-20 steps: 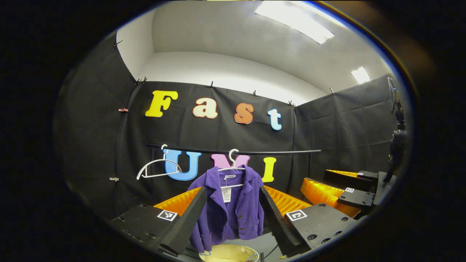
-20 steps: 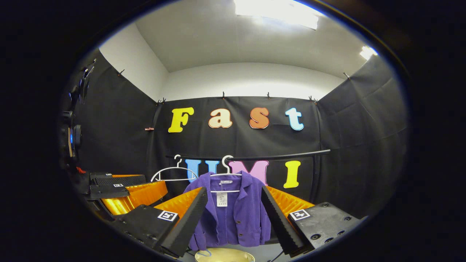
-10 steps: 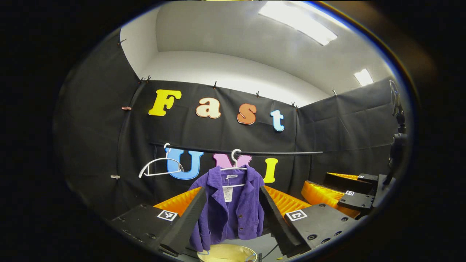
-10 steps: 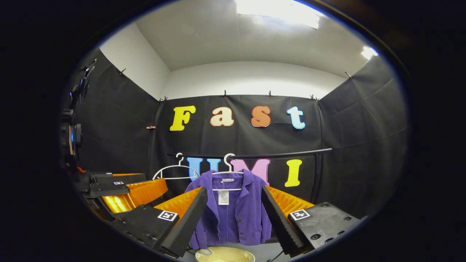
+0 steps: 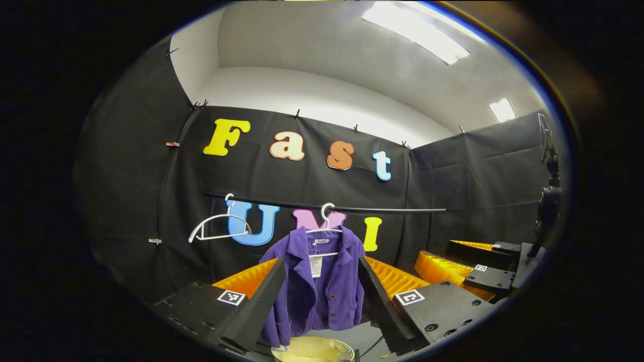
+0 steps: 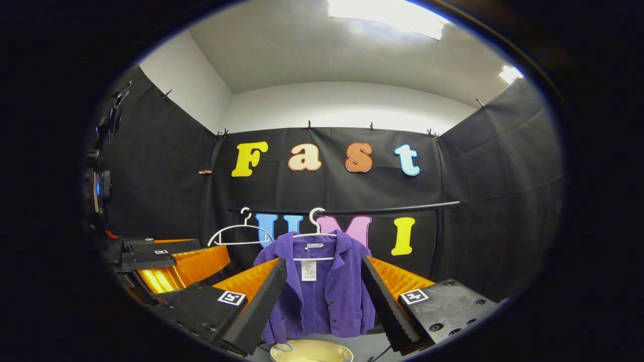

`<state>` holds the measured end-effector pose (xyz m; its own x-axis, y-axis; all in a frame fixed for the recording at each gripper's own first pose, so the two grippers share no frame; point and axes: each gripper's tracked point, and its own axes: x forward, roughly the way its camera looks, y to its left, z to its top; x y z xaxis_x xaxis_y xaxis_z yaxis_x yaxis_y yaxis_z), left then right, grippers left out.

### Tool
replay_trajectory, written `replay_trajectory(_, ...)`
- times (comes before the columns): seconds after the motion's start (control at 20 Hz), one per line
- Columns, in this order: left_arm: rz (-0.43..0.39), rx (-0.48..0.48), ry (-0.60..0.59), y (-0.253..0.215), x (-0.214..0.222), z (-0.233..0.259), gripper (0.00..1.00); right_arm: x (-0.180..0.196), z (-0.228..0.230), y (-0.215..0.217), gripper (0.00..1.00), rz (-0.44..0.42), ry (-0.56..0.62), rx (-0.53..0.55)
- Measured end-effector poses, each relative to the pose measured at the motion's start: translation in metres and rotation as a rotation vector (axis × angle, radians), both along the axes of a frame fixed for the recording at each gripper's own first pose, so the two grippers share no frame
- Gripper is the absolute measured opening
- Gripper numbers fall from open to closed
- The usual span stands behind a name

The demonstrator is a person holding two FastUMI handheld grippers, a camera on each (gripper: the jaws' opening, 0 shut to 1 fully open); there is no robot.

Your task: Grasp the clothes on the hanger with both hands and then place them into the laundry hamper below.

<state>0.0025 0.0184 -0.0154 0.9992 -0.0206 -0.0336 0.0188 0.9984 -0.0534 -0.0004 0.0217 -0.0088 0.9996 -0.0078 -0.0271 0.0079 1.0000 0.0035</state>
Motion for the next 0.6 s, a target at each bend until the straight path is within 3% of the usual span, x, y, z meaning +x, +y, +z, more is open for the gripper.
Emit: replay_trajectory(0.6,-0.131,-0.016,0.012,0.028,-0.009,-0.015,0.92,-0.012,-0.015,0.016,0.95,-0.144,0.030,-0.076)
